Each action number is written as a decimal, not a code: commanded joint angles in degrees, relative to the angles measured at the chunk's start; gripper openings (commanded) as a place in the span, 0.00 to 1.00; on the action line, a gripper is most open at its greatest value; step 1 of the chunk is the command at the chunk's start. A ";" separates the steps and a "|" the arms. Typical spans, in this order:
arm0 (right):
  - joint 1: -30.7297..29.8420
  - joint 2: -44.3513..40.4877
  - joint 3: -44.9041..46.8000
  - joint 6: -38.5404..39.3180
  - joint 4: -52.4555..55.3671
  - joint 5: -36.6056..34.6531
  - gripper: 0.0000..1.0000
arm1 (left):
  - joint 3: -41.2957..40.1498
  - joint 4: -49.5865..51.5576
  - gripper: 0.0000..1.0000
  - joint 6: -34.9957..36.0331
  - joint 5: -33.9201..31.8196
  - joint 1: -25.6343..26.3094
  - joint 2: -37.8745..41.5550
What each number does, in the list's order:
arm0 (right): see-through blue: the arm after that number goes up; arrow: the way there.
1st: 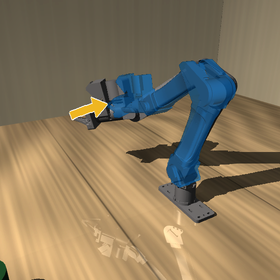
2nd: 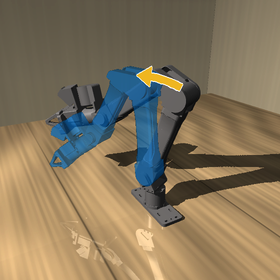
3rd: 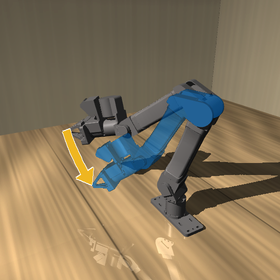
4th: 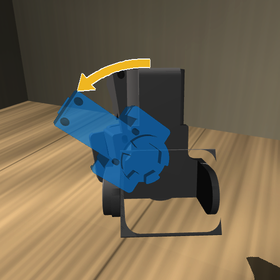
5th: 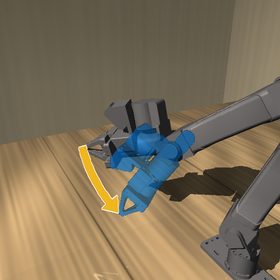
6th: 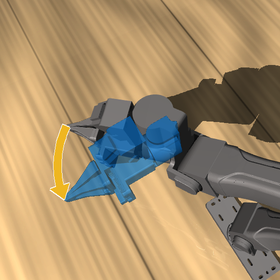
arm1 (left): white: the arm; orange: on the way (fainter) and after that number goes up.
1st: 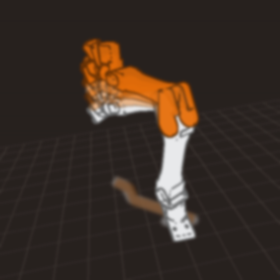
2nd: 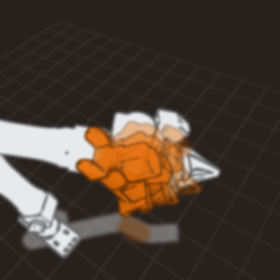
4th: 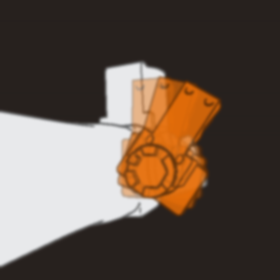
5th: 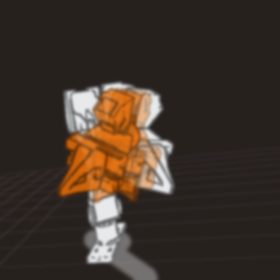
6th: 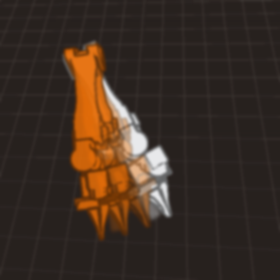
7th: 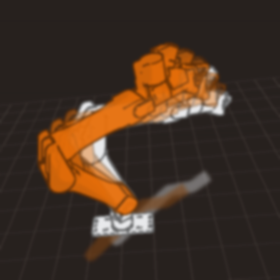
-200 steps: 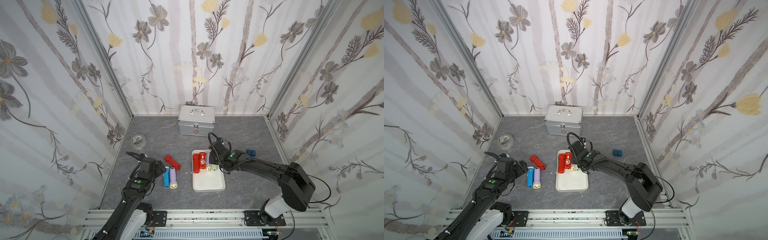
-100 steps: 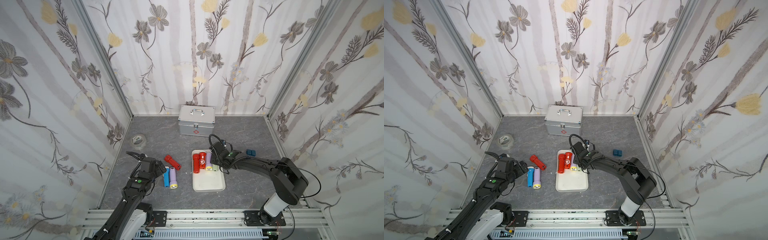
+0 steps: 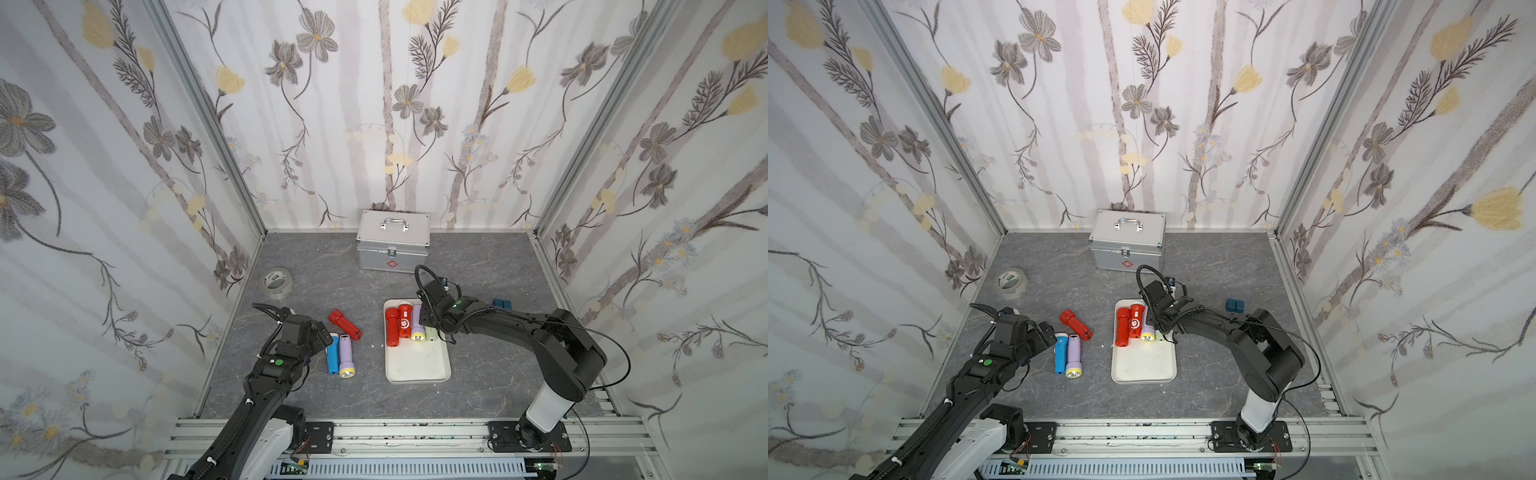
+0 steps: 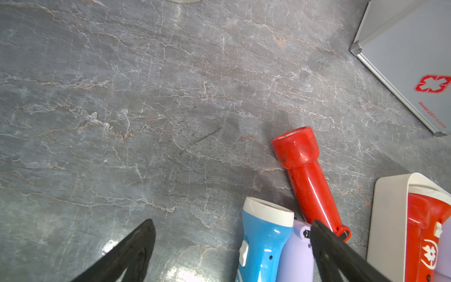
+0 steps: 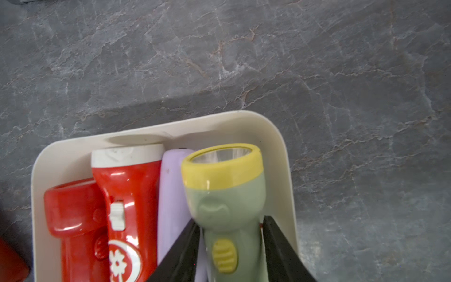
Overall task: Put the flashlights into the storage boxes
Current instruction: Place the flashlight at the storage box.
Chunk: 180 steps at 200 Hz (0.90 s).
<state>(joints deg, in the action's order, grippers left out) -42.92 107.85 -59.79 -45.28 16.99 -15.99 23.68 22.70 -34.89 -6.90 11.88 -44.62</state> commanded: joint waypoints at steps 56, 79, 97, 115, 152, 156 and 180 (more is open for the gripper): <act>0.20 -1.81 -0.85 -0.02 0.27 -1.39 0.46 | 0.35 -0.39 1.00 -0.73 -0.84 -0.02 -0.12; 0.09 -3.78 -0.77 0.70 0.61 -1.61 0.46 | 0.37 -0.32 1.00 -0.75 -0.97 -0.09 -0.09; -0.21 -5.65 -0.77 1.58 0.74 -1.92 0.48 | 0.39 -0.32 1.00 -0.79 -1.02 -0.02 -0.12; -1.01 -8.04 0.46 3.91 -2.17 -0.99 0.50 | 0.40 -0.46 1.00 -0.88 -1.23 -0.08 -0.28; -4.24 -10.98 3.18 8.63 -10.58 4.18 0.54 | 0.66 -0.69 1.00 -1.32 0.43 -0.06 0.56; -4.56 -10.96 3.21 9.12 -11.25 4.45 0.54 | 0.80 -0.52 1.00 -1.82 1.05 -0.03 0.65; -6.27 -10.25 2.64 10.45 -12.89 4.61 0.56 | 2.10 1.32 1.00 -6.22 6.26 0.62 0.53</act>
<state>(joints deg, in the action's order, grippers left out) -48.29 97.32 -56.73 -37.39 9.69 -12.47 24.51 22.90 -36.27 -5.39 11.92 -44.01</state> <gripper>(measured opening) 0.554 0.997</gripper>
